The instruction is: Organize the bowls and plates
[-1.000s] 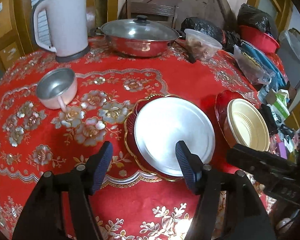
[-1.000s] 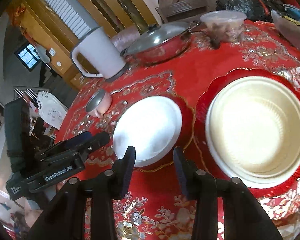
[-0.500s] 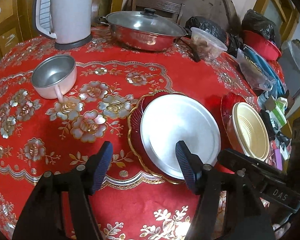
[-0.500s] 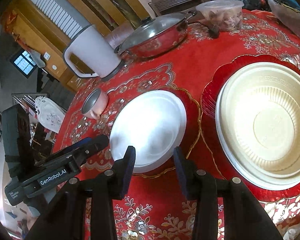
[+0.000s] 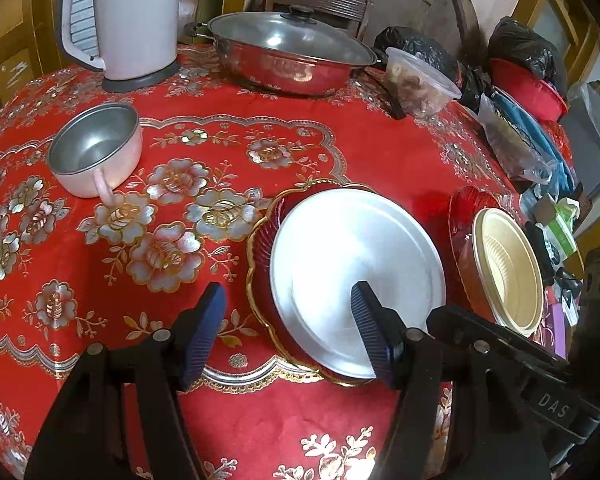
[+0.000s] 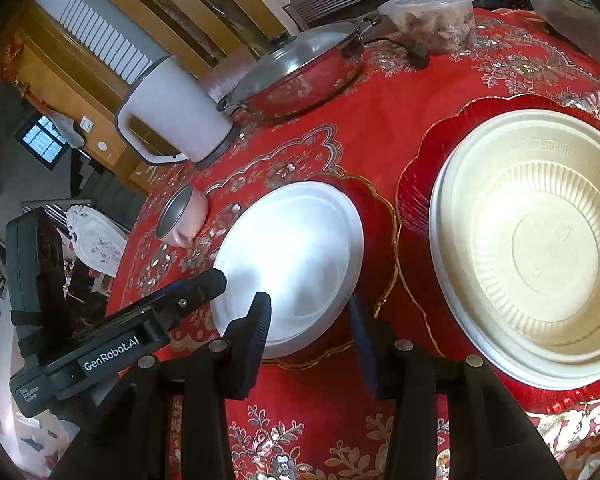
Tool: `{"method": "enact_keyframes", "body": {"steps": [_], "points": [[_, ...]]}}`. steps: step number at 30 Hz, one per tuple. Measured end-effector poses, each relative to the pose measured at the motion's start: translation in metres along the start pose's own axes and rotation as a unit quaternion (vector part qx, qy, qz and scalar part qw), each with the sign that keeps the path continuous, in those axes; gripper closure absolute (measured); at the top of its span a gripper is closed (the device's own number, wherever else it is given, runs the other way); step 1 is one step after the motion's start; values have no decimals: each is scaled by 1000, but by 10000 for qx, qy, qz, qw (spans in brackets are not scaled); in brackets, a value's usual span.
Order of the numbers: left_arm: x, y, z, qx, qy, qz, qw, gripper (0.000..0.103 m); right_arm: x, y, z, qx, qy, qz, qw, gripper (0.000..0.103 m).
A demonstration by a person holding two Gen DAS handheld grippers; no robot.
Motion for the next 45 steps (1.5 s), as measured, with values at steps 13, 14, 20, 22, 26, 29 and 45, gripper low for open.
{"method": "enact_keyframes", "body": {"steps": [13, 14, 20, 22, 26, 29, 45], "points": [[7, 3, -19, -246, -194, -19, 9995, 41, -2, 3, -10, 36, -182, 135, 9997, 62], [7, 3, -20, -252, -202, -17, 9995, 44, -2, 4, -10, 41, -210, 158, 9996, 62], [7, 3, -22, -258, -176, -16, 9995, 61, -3, 5, -13, 46, -243, 230, 9994, 66], [5, 3, -22, -212, -62, -31, 9998, 71, -3, 5, -15, 57, -275, 267, 9992, 69], [0, 4, -22, -179, 37, 3, 9998, 81, -1, 6, -15, 91, -312, 307, 9990, 78], [-2, 3, -21, -162, 69, 5, 9998, 84, 1, 7, -14, 111, -301, 307, 9990, 82], [14, 10, 26, 303, 51, -147, 9994, 84, -13, 6, 20, 372, -164, 545, 9977, 82]]}}
Point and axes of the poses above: each gripper's, at about its wrist camera, not at the fingertips, and z roughly against the way its jaws point, x to its right, y to its top, the point moved 3 cm from there along -z, roughly the way its jaws point, and after that the axes turned 5 degrees about -z, right-handed, at the moved point
